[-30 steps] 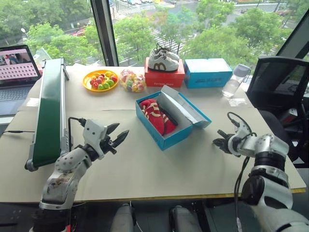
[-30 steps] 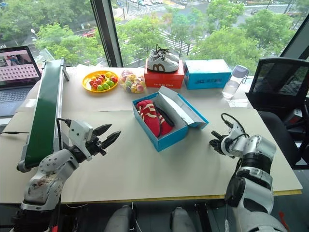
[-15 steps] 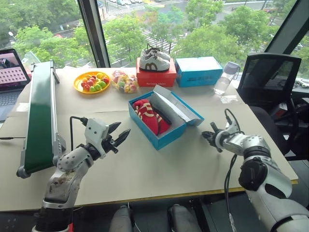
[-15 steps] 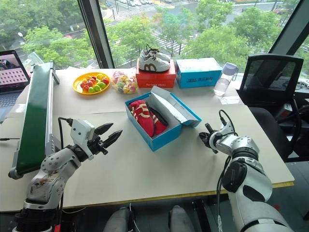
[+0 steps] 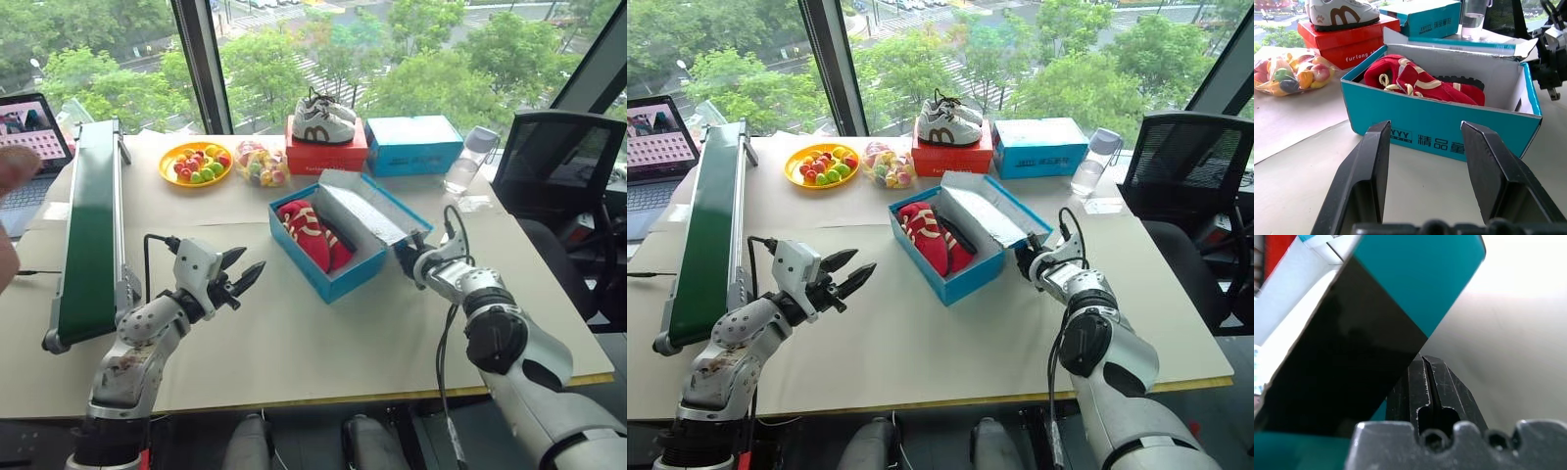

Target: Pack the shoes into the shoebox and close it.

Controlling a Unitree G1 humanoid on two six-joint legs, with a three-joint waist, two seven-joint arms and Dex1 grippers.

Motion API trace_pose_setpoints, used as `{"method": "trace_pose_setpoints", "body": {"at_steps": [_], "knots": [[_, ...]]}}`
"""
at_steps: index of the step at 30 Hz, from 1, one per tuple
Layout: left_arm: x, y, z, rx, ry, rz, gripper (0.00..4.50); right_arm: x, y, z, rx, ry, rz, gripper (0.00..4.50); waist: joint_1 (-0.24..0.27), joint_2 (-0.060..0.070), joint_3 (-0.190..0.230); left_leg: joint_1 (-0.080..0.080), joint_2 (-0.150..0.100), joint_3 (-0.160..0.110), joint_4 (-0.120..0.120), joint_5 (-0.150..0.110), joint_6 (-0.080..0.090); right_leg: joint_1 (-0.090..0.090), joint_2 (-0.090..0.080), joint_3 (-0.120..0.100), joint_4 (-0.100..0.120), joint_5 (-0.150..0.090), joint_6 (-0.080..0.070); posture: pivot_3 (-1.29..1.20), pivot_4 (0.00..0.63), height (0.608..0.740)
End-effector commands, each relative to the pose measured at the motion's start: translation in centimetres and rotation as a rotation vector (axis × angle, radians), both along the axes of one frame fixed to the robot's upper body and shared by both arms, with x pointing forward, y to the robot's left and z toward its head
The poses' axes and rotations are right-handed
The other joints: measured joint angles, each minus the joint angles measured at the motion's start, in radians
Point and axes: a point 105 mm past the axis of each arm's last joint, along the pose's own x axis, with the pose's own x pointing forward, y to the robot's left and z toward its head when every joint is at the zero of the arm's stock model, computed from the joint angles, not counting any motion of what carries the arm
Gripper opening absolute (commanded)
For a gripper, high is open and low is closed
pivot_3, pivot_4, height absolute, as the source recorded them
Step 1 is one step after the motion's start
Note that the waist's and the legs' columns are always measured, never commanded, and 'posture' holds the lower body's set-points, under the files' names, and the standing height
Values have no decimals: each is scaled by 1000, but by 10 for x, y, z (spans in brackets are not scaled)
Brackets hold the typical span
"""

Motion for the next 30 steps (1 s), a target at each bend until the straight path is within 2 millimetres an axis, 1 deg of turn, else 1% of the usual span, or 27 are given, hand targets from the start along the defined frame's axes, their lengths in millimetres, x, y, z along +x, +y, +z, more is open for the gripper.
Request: {"method": "trace_pose_setpoints", "body": {"at_steps": [1, 4, 6, 8, 10, 12, 15, 17, 18, 19, 21, 22, 24, 25, 28, 30], "knots": [[-3, -4, 12, -2, -39, -21, 2420, 12, -17, 52, 79, -239, -63, 55, 0, 0, 0, 0, 0, 0, 0, 0, 0, 0, 0, 0, 0, 0, 0, 0, 150, 731], [-4, -4, 12, -5, -38, -18, 2420, 12, -13, 78, 119, -382, 5, 55, 1, 0, 0, 0, 0, 0, 0, 0, 0, 0, 0, 0, 0, 0, 0, 0, 150, 731], [-4, -3, 12, -4, -37, -15, 2420, 9, -5, 94, 119, -473, 96, 55, 1, 0, 0, 0, 0, 0, 0, 0, 0, 0, 0, 0, 0, 0, 0, 0, 150, 731], [-5, -2, 12, -2, -37, -13, 2420, 3, 8, 107, 75, -552, 229, 55, 1, 0, 0, 0, 0, 0, 0, 0, 0, 0, 0, 0, 0, 0, 0, 0, 150, 731], [-5, -1, 13, -2, -37, -10, 2420, -9, 24, 120, 19, -647, 398, 55, 0, 1, 1, 0, 0, 0, 0, 0, 0, 0, 0, 0, 0, 0, 0, 0, 150, 731], [-5, -1, 14, -1, -35, -10, 2420, -25, 45, 124, -79, -705, 580, 55, 0, 1, 1, 0, 0, 0, 0, 0, 0, -1, 0, 0, 1, 0, -1, 0, 150, 731], [-5, 0, 14, -6, -28, -9, 2420, -48, 69, 115, -203, -719, 778, 55, 5, 1, 1, 0, 0, 0, 0, 0, 0, -1, 0, 0, 2, -1, -1, 0, 150, 731], [-5, 2, 14, -4, -24, -5, 2420, -63, 83, 103, -308, -700, 887, 55, 8, 1, 1, 0, 1, 0, 0, 0, 0, -1, 0, -1, 2, -1, -1, 0, 150, 731], [-5, 3, 14, -3, -23, -3, 2420, -69, 91, 93, -379, -683, 943, 55, 10, 1, 1, 0, 1, 0, 0, 0, 0, -1, 0, -1, 2, -1, -1, 0, 150, 731], [-5, 4, 14, -4, -21, 0, 2420, -75, 100, 79, -492, -650, 1007, 55, 11, 1, 1, 0, 1, 0, 1, 0, 0, -1, 0, -1, 3, -1, -1, 0, 150, 731], [-5, 5, 15, -5, -19, 4, 2420, -81, 108, 61, -636, -612, 1076, 55, 14, 1, 1, 0, 1, 0, 1, 0, 0, -1, 0, -1, 3, -1, -1, 0, 150, 731], [-5, 5, 15, -6, -18, 5, 2420, -81, 112, 57, -691, -607, 1087, 55, 15, 1, 1, 0, 1, 0, 1, -1, -2, -2, 0, -1, 3, -1, -2, 0, 150, 731], [-5, 5, 15, -8, -14, 6, 2420, -70, 120, 59, -756, -610, 1046, 55, 15, 1, 1, 0, 1, 0, 1, -5, -7, -2, 0, -1, 3, -1, -2, 0, 150, 731], [-5, 4, 14, -10, -11, 4, 2420, -62, 123, 62, -793, -617, 1008, 55, 15, 1, 1, 0, 1, 0, 1, -5, -7, -2, 0, -1, 3, -1, -2, 0, 150, 731], [-5, 3, 13, -12, -6, 2, 2420, -41, 127, 76, -844, -651, 909, 55, 10, 1, 1, 0, 1, 0, 1, -4, -7, -2, 0, -1, 3, -1, -1, 0, 150, 731], [-5, 3, 12, -12, -4, 2, 2420, -31, 135, 95, -834, -701, 861, 55, 10, 1, 1, 0, 1, 0, 1, -4, -7, -2, 0, -1, 3, -1, -1, 0, 150, 731]]}}
